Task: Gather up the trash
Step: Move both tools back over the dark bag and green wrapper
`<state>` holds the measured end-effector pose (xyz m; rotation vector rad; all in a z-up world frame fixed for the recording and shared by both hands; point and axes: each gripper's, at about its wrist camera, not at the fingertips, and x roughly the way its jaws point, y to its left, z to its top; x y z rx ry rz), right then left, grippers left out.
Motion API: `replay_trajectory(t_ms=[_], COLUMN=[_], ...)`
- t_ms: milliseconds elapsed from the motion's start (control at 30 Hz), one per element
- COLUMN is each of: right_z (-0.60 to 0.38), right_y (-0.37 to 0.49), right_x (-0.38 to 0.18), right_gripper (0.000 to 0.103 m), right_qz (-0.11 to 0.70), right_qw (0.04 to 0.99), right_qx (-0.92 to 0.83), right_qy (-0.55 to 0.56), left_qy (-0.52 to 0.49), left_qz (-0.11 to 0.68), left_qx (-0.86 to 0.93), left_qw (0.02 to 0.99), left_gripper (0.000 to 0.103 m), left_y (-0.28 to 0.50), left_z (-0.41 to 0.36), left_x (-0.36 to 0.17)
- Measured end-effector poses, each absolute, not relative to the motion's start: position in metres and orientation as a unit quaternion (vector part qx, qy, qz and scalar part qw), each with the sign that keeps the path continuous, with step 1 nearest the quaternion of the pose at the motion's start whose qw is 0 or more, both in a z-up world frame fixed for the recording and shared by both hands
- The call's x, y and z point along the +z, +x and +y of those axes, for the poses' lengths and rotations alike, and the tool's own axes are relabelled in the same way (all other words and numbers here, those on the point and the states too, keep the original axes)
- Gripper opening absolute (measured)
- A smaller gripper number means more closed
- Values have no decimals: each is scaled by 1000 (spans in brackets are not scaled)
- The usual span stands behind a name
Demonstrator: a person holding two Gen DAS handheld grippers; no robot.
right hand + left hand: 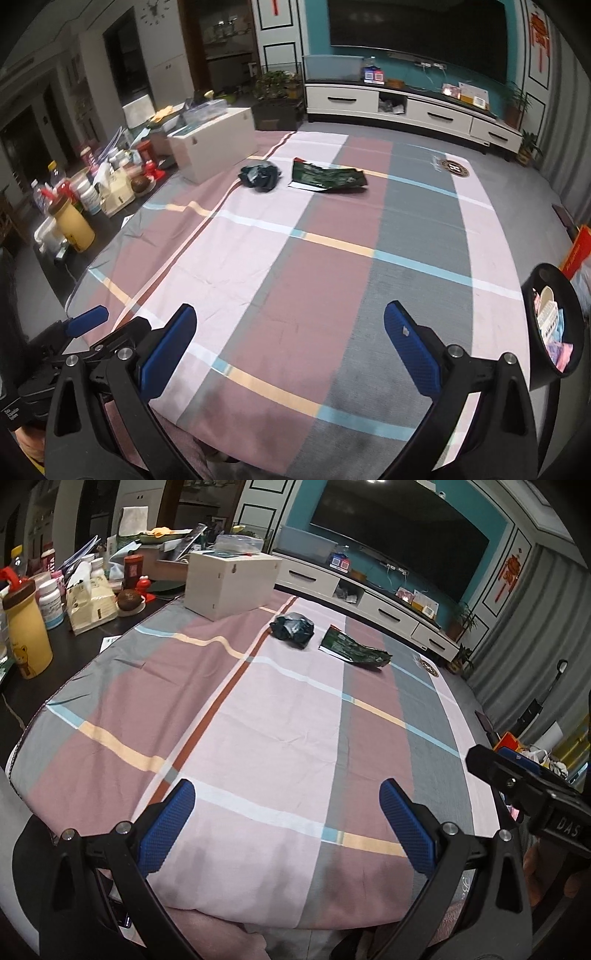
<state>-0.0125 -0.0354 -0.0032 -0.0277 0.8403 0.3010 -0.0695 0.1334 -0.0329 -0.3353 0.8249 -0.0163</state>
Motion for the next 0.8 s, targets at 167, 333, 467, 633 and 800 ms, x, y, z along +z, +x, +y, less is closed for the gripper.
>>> replay_trajectory(t_ms=[167, 333, 467, 633, 800], right_z=[-26, -25, -23, -24, -29], right_y=[-4, 9, 19, 34, 53], right_x=[-7, -12, -17, -25, -33], right_gripper=[99, 99, 99, 99, 99], right_qz=[408, 413, 416, 421, 421], right_qw=[901, 901, 900, 898, 899], right_qx=[145, 135, 131, 125, 118], right_qy=[-17, -15, -19, -20, -26], left_qy=[-175, -185, -185, -183, -175], left_qz=[402, 407, 413, 420, 416], left_qx=[-4, -6, -7, -5, -1], left_qw=[899, 895, 892, 889, 892], left_gripper=[100, 100, 100, 100, 100], left_y=[-66, -57, -47, -31, -7], left_z=[145, 151, 152, 152, 151], left_x=[-39, -46, -52, -58, -59])
